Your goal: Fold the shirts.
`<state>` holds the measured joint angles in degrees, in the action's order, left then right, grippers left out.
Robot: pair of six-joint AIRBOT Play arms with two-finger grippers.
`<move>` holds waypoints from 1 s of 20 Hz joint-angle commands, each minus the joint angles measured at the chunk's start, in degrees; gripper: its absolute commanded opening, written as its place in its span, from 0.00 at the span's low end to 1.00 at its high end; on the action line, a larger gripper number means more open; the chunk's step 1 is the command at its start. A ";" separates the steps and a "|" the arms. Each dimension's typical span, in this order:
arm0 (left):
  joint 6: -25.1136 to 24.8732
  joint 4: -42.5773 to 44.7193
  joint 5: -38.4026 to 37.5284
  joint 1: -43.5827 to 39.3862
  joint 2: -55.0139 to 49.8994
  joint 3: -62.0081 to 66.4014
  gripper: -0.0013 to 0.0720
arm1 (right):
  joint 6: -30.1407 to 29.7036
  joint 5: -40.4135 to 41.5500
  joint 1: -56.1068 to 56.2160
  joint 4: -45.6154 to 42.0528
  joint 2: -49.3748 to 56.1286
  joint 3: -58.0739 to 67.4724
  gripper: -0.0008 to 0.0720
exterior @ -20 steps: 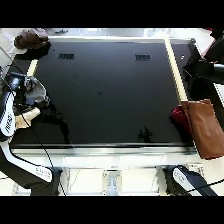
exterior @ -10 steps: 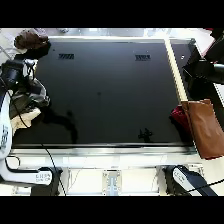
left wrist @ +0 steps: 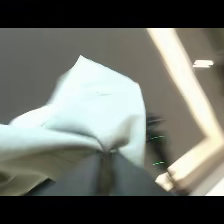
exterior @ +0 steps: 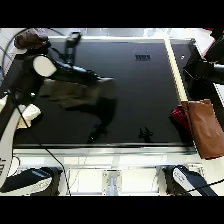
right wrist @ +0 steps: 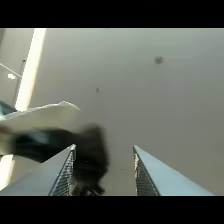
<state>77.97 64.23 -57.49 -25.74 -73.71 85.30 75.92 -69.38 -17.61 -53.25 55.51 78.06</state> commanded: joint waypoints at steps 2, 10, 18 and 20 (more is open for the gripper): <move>0.39 7.91 8.85 -4.92 1.09 0.00 1.00 | -0.09 -0.02 0.04 -3.89 -0.02 -0.02 0.57; 34.95 34.42 -0.66 19.67 -1.64 -0.24 0.99 | 0.07 -4.90 2.21 -3.30 2.32 -2.95 0.57; 32.83 7.82 -4.72 35.15 -14.05 -0.24 0.98 | 0.04 1.99 18.25 -1.99 9.97 -13.70 0.57; 29.00 5.07 -1.44 35.04 -16.70 -0.22 0.98 | 0.04 5.03 21.68 -2.03 11.50 -13.70 0.57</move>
<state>110.50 76.88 -61.73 7.33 -86.63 85.06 75.90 -68.34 -0.71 -55.42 64.62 65.36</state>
